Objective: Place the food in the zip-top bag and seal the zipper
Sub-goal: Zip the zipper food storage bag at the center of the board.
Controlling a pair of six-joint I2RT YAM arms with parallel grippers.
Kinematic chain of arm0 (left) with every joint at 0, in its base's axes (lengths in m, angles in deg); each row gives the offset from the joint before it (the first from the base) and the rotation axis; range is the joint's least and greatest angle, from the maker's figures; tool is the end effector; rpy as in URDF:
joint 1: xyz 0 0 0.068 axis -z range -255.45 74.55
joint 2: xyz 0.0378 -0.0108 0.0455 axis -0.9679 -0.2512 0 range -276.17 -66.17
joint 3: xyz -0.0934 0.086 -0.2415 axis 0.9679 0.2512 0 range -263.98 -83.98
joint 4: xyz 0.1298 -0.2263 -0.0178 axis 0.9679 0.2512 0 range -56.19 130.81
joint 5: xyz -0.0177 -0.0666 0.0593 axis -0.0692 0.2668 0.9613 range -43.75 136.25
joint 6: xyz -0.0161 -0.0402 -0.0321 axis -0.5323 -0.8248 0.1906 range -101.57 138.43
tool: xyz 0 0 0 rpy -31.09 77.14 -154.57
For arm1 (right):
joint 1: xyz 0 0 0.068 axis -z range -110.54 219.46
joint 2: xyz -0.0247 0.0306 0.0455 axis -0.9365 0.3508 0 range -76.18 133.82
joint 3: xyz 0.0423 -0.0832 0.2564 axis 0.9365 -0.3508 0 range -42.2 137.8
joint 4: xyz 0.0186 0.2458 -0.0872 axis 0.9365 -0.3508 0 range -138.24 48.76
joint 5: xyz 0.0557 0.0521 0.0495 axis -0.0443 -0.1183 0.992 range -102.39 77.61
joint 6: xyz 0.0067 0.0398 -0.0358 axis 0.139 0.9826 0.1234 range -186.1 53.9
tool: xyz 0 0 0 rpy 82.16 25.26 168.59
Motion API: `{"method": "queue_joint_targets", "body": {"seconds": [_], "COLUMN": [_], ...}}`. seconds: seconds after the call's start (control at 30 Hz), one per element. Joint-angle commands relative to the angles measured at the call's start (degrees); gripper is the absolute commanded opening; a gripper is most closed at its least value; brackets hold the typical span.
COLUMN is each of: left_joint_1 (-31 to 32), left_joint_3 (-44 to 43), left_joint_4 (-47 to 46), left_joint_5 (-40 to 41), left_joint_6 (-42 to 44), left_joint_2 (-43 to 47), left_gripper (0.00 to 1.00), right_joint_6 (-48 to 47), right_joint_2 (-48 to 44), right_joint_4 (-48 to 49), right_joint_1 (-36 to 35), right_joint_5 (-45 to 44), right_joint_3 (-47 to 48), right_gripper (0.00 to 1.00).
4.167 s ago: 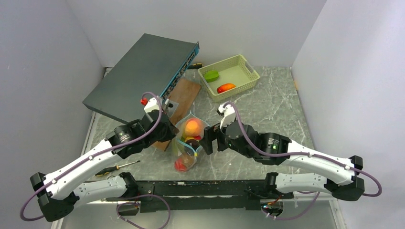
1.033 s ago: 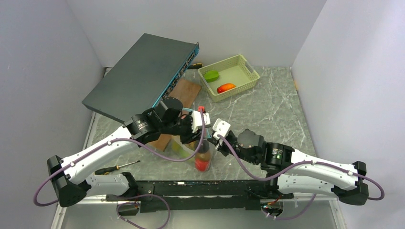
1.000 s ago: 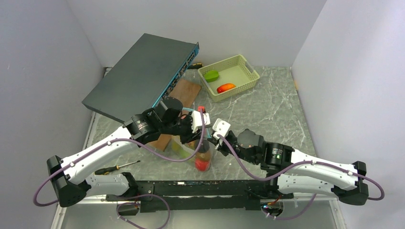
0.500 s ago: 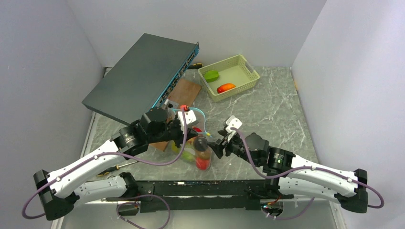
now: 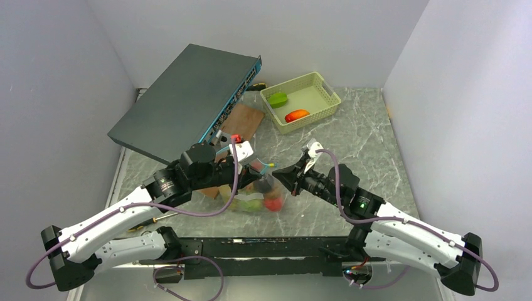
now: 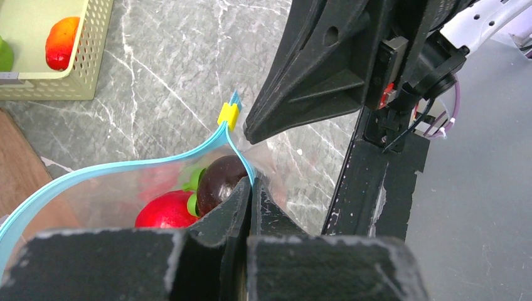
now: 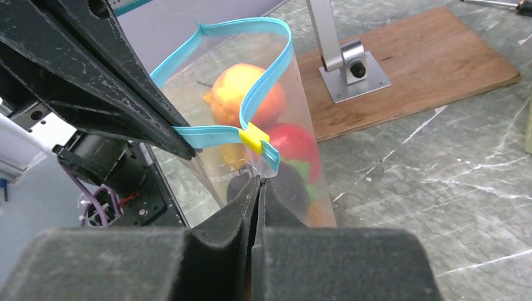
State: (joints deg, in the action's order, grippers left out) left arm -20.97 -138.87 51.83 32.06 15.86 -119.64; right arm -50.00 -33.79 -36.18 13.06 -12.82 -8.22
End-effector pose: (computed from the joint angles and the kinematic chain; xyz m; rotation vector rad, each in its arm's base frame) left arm 0.1151 -0.1762 0.3607 1.0144 1.6711 -0.9057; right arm 0.1029 0.1545 0.3086 -0.5864 1.6154 0.9531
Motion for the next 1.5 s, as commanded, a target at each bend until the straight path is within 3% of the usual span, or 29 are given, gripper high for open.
{"method": "queue_joint_targets", "body": {"seconds": [0.0,0.07,0.17,0.3,0.53,0.73,0.83,1.0,1.03,1.13,1.3,1.47], "left_joint_1": [0.7,0.7,0.7,0.8,0.8,0.8,0.9,0.8,0.9,0.9,0.8,0.8], "left_joint_3": [-1.2,-1.3,-1.4,-1.4,-1.6,-1.6,-1.7,-2.6,-3.2,-6.3,-12.6,-19.1], "left_joint_4": [-3.0,-2.5,-1.9,-1.0,0.2,0.5,0.3,2.2,2.9,5.4,7.0,10.7], "left_joint_5": [0.1,-0.4,-0.5,-0.6,-0.9,-0.3,-0.3,0.7,1.0,0.2,-2.5,-9.8], "left_joint_6": [-0.9,-0.6,-0.2,0.0,0.1,0.6,0.6,0.7,0.8,1.4,1.9,6.6], "left_joint_2": [1.2,1.6,2.0,2.3,1.9,1.4,1.2,0.7,0.5,-0.9,-4.4,-10.6], "left_gripper": [0.04,0.04,0.04,0.04,0.04,0.04,0.04,0.05,0.06,0.17,0.48,0.64], "right_joint_6": [1.0,0.2,-0.8,0.3,3.2,7.2,8.4,7.3,6.6,4.5,2.3,0.1], "right_joint_2": [-0.4,-0.4,0.9,2.2,7.7,11.4,11.4,10.7,10.3,9.7,10.1,9.1], "right_joint_4": [5.6,6.5,5.8,8.4,14.1,18.7,20.9,19.5,18.5,15.1,12.8,11.3], "right_joint_1": [1.9,2.9,4.2,9.1,16.2,18.8,19.3,19.5,19.6,19.6,19.6,19.6], "right_joint_5": [5.6,8.6,10.6,17.7,40.2,50.1,50.2,48.9,48.3,47.9,50.1,51.4], "right_joint_3": [-1.1,-1.5,-0.7,-1.4,-0.5,-0.2,-0.9,-0.6,-0.5,0.6,2.5,3.4], "right_gripper": [0.0,0.0,0.31,0.45,0.51,0.47,0.33,0.0,0.0,0.0,0.0,0.0]}}
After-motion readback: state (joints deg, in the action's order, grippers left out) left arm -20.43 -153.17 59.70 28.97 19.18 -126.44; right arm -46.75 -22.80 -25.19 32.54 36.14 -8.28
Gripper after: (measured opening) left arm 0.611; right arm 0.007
